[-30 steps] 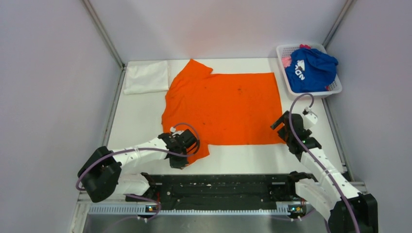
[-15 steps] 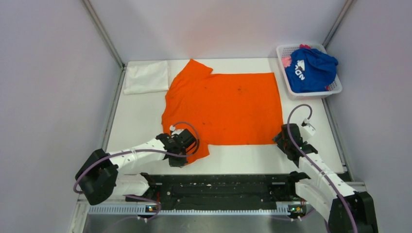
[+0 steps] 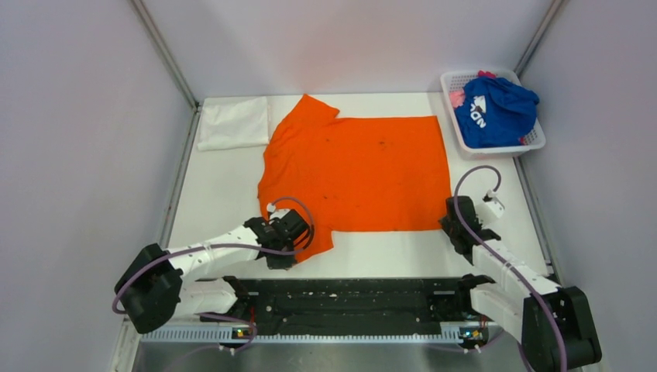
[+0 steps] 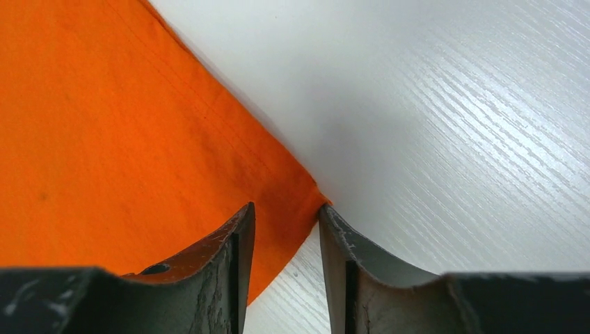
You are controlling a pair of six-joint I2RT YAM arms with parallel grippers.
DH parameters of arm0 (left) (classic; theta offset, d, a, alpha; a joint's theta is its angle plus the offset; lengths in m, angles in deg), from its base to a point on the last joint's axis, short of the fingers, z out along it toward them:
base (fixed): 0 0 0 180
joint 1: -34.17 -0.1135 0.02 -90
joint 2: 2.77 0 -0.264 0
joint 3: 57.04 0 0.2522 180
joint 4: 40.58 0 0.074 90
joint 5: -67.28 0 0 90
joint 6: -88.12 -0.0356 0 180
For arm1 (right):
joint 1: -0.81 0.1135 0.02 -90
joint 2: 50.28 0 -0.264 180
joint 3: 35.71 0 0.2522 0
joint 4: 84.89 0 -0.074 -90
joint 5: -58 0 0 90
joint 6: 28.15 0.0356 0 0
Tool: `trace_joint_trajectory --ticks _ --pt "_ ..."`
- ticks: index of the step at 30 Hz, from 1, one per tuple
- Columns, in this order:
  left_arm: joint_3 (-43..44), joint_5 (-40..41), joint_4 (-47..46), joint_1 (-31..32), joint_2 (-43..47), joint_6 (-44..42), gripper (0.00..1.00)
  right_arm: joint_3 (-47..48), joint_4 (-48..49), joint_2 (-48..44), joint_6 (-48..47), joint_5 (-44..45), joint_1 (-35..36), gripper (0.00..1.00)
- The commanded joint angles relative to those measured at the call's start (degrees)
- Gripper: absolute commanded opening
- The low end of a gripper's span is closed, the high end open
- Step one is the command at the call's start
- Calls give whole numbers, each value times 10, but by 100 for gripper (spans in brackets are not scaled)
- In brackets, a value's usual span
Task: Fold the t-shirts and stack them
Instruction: Grab the side of the flattened tshirt closest away from the robot with both arms, then fold the flattened tshirt in 1/3 of the way
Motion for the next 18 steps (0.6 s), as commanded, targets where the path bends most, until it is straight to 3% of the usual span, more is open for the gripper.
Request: trace_joint_trajectory --ticks 1,4,7,18 --pt "-15 2 -4 1 16 15 0 -13 -8 26 11 5 -5 35" --pt "-19 4 -6 1 21 19 0 -10 -5 35 4 0 -5 23" --pt "-20 4 0 1 27 24 0 -7 -15 29 3 -4 -4 0" --pt "-80 -85 -4 1 137 62 0 -6 -154 -75 26 -36 -5 0"
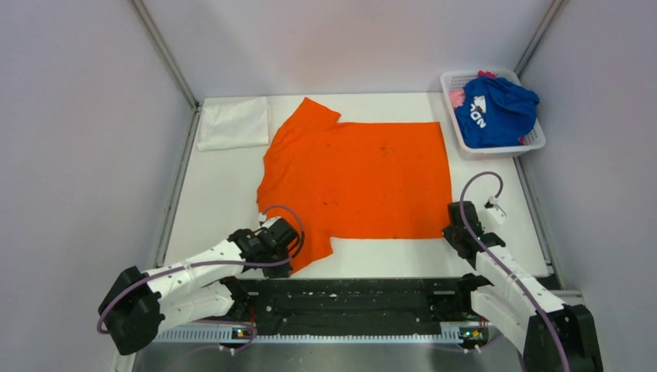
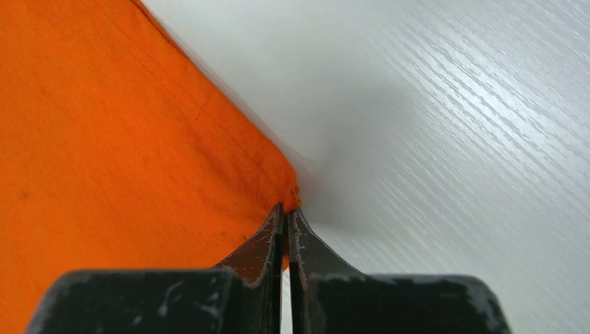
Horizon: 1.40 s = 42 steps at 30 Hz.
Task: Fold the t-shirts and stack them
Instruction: Fold the flattened tshirt in 1/3 of the way
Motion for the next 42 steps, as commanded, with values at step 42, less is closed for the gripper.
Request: trace_joint_trajectory --ticks 42 --pt "523 -76 -82 -288 -333 -259 0 364 -49 267 -178 4 -33 0"
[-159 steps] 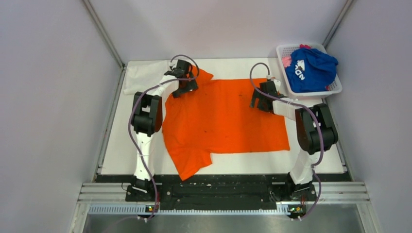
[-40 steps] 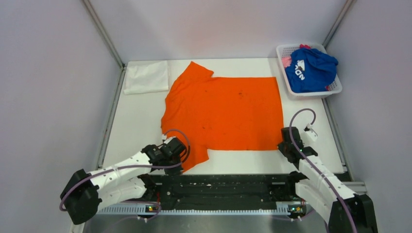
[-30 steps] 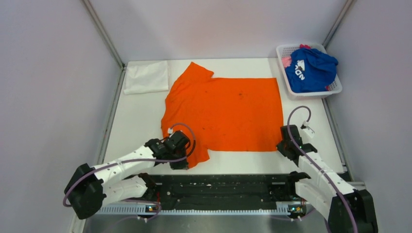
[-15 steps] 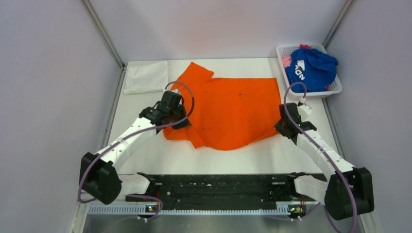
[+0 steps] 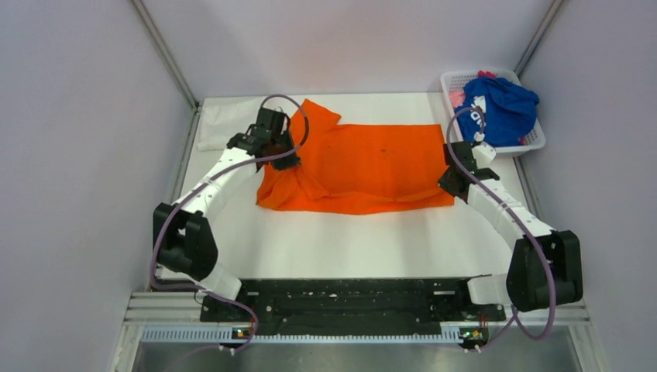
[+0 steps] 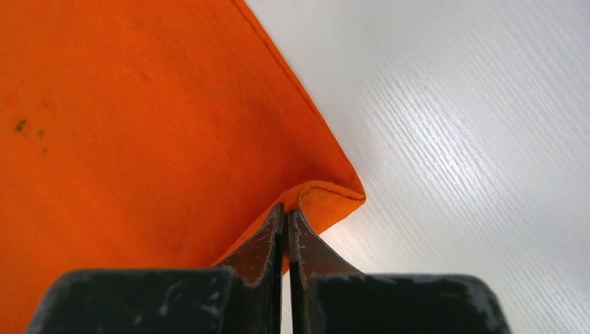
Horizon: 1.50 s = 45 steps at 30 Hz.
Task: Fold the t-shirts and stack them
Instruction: Fold the flattened tshirt in 1/3 of the way
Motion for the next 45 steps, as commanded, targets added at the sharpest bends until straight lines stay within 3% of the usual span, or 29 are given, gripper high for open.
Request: trace_joint_trajectory --ticks 1,13,20,25,28,29,31,35,36,37,38,42,45 --pt "49 0 -4 -19 -34 -30 0 36 25 16 -30 22 -16 0" --pt "175 -20 1 -52 -153 -138 0 75 66 96 -63 11 -23 0" --pt "236 -115 -4 -63 -234 -275 2 79 74 119 -61 15 -26 0" --pt "338 -123 34 -71 -318 -314 11 80 79 132 -62 23 -31 0" --pt "410 -95 51 -76 -376 -305 29 86 78 146 -59 31 -36 1" --pt "441 -92 66 -78 -399 -300 43 90 79 150 -58 30 -38 4" --pt "509 -93 97 -80 -436 -287 66 102 75 158 -55 32 -41 24" --pt "536 -20 117 -81 -423 -257 85 118 51 148 -44 42 -43 53" --pt "518 -6 112 -82 -401 -248 87 116 49 141 -42 41 -44 66" --pt "492 -2 102 -82 -375 -242 89 112 48 131 -43 36 -43 86" --pt "454 -7 87 -82 -332 -233 90 108 49 121 -45 26 -43 94" --pt "252 -63 -28 -81 -191 -166 98 73 74 77 -75 -46 -25 99" --pt "80 -88 -137 -81 -118 -107 99 19 151 58 -86 -132 6 99"
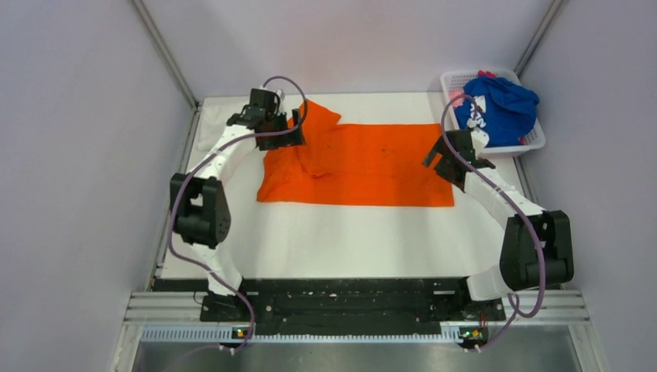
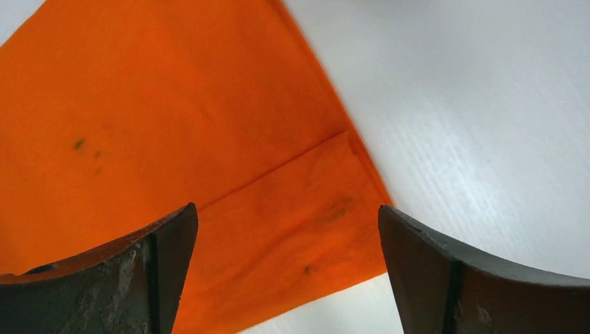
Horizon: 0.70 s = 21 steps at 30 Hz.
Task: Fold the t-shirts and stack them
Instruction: Fold the flattened tshirt in 1/3 of the way
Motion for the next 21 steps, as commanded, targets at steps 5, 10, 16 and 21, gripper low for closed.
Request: trace_joint_trajectory --ticks 5,10,16,21 --pt "-220 -96 -197 -3 92 141 99 -75 193 10 -31 -211 62 99" --pt "-205 -74 -157 -8 26 151 99 -72 226 73 -34 -224 77 99" --pt "-304 -34 -166 -11 58 152 99 -149 229 48 -9 -216 78 99" --pt "-424 -22 -171 -10 118 169 99 -252 214 -29 35 -218 92 99"
